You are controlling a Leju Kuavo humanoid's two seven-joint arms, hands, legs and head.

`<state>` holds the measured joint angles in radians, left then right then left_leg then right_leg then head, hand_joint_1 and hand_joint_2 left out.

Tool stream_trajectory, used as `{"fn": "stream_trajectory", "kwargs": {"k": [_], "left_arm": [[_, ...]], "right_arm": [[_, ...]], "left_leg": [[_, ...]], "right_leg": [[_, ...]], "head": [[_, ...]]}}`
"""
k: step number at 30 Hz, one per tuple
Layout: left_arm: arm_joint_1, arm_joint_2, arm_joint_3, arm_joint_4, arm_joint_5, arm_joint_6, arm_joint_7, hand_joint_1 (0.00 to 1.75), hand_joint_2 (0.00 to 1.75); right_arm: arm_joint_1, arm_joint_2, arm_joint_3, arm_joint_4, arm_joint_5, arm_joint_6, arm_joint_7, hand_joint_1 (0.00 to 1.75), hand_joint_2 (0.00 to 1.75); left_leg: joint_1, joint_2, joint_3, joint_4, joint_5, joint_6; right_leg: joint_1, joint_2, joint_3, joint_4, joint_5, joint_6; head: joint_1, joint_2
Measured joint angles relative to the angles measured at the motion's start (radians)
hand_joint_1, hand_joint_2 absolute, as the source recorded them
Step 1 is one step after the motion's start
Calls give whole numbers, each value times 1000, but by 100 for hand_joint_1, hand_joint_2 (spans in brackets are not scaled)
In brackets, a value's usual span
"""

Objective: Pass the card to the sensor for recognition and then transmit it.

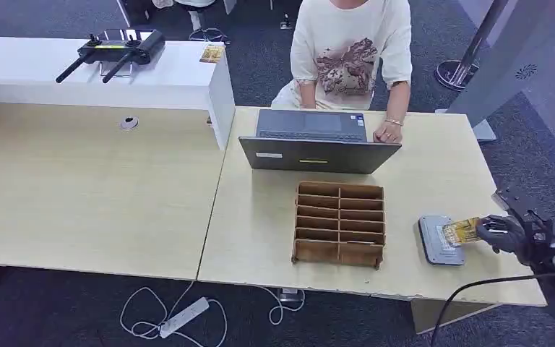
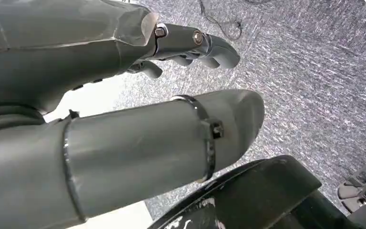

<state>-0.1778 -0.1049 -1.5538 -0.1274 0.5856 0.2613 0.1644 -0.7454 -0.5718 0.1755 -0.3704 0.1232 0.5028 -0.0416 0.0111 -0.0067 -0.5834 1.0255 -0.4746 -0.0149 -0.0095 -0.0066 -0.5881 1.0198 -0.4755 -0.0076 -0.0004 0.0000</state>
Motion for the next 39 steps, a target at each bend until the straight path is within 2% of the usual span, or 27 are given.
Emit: {"fn": "stream_trajectory", "kwargs": {"k": [26,39], "left_arm": [[-1,0,0,0,-14,-2,0,0,0],[-2,0,0,0,-28,-10,5,0,0]], "right_arm": [[-4,7,58,8,54,35,-23,175,175],[-5,19,69,8,67,-6,-12,175,175]], "left_leg": [[0,0,0,0,0,0],[0,0,0,0,0,0]], "right_leg": [[0,0,0,0,0,0],[0,0,0,0,0,0]], "head": [[0,0],[0,0]]}}
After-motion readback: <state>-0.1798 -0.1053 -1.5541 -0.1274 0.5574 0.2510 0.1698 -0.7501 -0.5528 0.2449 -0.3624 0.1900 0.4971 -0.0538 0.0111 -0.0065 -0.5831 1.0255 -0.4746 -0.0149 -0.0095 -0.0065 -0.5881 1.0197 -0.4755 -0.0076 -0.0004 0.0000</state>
